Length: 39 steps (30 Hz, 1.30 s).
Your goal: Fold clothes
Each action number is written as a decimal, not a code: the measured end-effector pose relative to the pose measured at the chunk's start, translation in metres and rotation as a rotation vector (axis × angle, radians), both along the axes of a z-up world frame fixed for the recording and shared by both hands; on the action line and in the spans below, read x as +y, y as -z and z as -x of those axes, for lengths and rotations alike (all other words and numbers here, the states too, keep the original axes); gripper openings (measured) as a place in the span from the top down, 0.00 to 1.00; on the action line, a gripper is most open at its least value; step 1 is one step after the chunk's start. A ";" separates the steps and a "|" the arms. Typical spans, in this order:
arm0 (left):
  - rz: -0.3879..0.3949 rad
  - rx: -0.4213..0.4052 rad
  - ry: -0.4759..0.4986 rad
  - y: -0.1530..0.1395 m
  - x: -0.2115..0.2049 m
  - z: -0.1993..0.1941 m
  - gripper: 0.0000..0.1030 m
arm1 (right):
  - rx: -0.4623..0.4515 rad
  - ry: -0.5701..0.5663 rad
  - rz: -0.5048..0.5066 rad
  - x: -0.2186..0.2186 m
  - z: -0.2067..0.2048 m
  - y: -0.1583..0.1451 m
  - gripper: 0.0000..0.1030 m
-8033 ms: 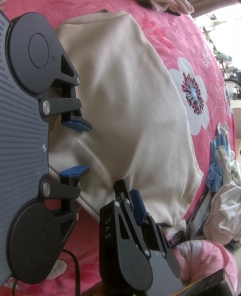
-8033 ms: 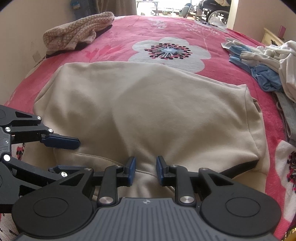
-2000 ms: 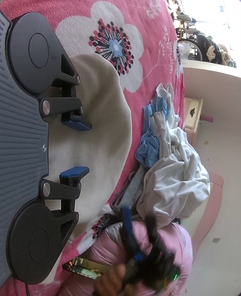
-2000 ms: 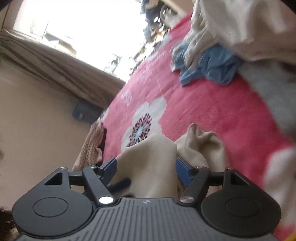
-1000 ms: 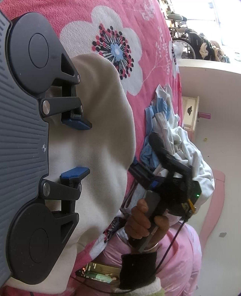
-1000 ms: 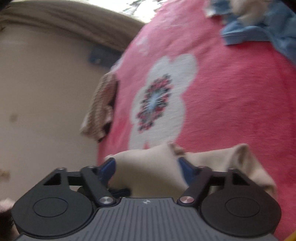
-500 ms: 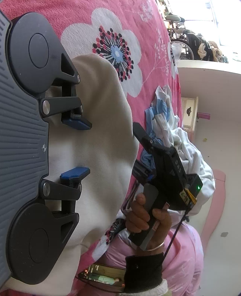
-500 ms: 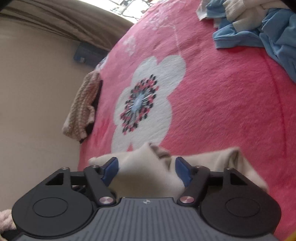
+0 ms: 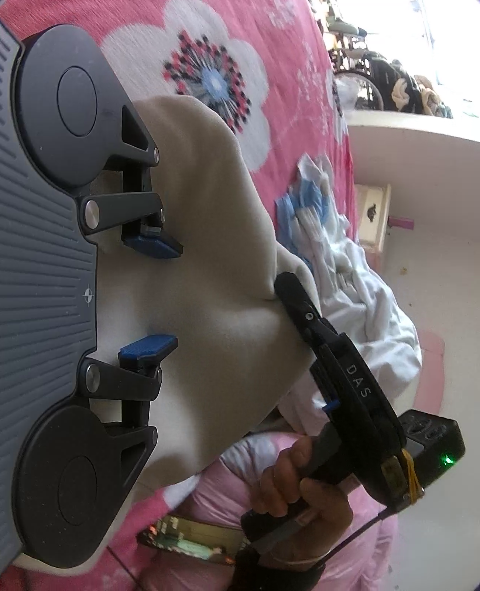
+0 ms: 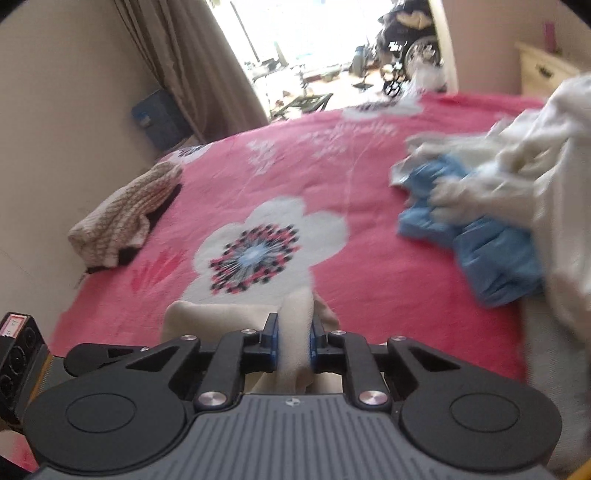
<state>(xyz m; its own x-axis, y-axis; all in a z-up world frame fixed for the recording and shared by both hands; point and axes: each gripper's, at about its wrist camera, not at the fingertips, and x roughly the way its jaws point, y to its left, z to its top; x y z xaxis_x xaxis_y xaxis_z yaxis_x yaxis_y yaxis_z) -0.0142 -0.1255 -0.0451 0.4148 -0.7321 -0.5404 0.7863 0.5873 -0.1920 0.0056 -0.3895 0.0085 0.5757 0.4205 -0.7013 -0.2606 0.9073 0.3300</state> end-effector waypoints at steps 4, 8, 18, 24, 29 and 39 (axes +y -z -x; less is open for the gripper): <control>0.000 -0.007 0.027 0.000 -0.026 -0.002 0.54 | 0.018 0.019 0.011 -0.021 -0.005 0.016 0.85; -0.040 -0.020 0.032 0.013 -0.039 -0.001 0.53 | 0.029 0.000 0.088 -0.021 -0.018 0.061 0.69; -0.027 -0.004 0.002 0.016 -0.044 -0.001 0.52 | -0.089 0.214 0.011 -0.065 0.054 0.001 0.44; -0.047 -0.018 -0.006 0.018 -0.055 -0.002 0.50 | -0.001 -0.004 0.124 -0.008 0.100 0.024 0.50; -0.045 0.002 -0.007 0.019 -0.057 -0.006 0.50 | 0.042 0.076 0.195 -0.008 0.112 0.028 0.50; 0.107 0.199 -0.022 -0.001 -0.010 -0.025 0.50 | 0.226 0.307 -0.186 -0.051 0.158 0.030 0.40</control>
